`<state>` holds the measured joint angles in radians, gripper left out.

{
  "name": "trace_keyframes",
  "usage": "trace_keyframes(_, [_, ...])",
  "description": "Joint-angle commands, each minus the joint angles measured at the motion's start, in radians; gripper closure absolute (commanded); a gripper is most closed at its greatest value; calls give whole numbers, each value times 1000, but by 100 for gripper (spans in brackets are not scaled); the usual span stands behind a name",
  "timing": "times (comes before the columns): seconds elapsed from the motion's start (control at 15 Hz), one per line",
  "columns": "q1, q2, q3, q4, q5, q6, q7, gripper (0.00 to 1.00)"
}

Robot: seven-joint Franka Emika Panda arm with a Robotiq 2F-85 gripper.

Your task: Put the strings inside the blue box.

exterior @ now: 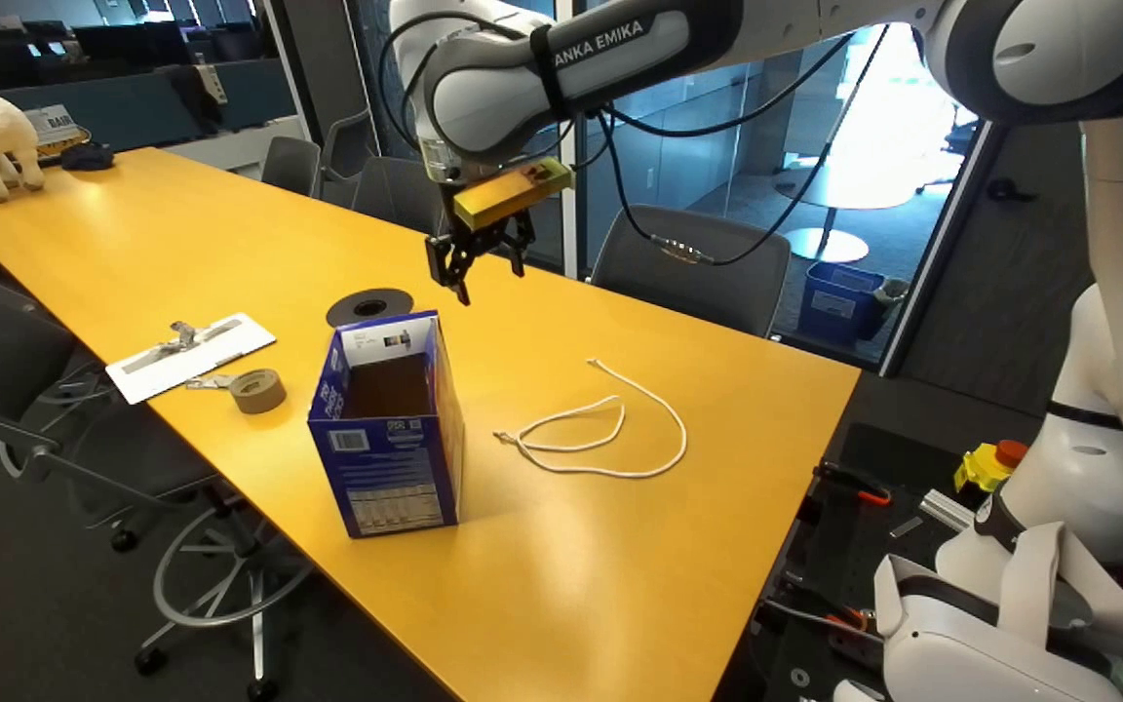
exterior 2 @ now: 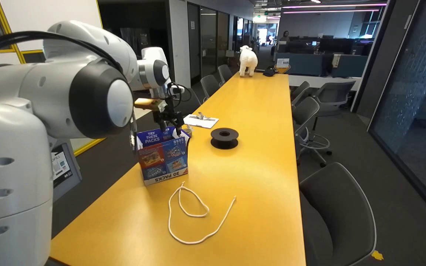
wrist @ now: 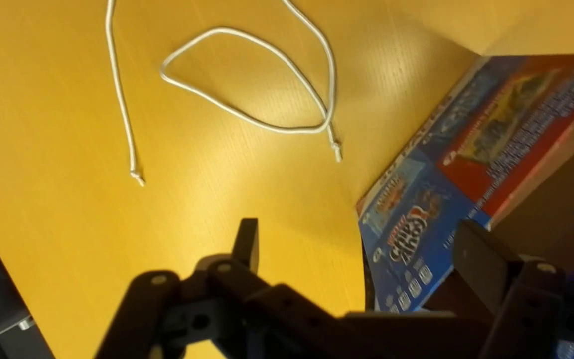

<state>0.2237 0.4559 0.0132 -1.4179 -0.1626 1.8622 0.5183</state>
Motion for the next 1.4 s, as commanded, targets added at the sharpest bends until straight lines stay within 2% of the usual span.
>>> trace_keyframes(0.0, [-24,-68,-10,-188,-36,76,-86,0])
trace_keyframes(0.27, [-64,-26,-25,-278,-59,197,-169,0])
trace_keyframes(0.53, [-104,30,-28,-356,-95,366,-332,0])
trace_keyframes(0.93, [-129,179,-17,-332,-99,517,-520,0])
trace_keyframes(1.33, [-143,276,19,-287,-75,550,-664,0])
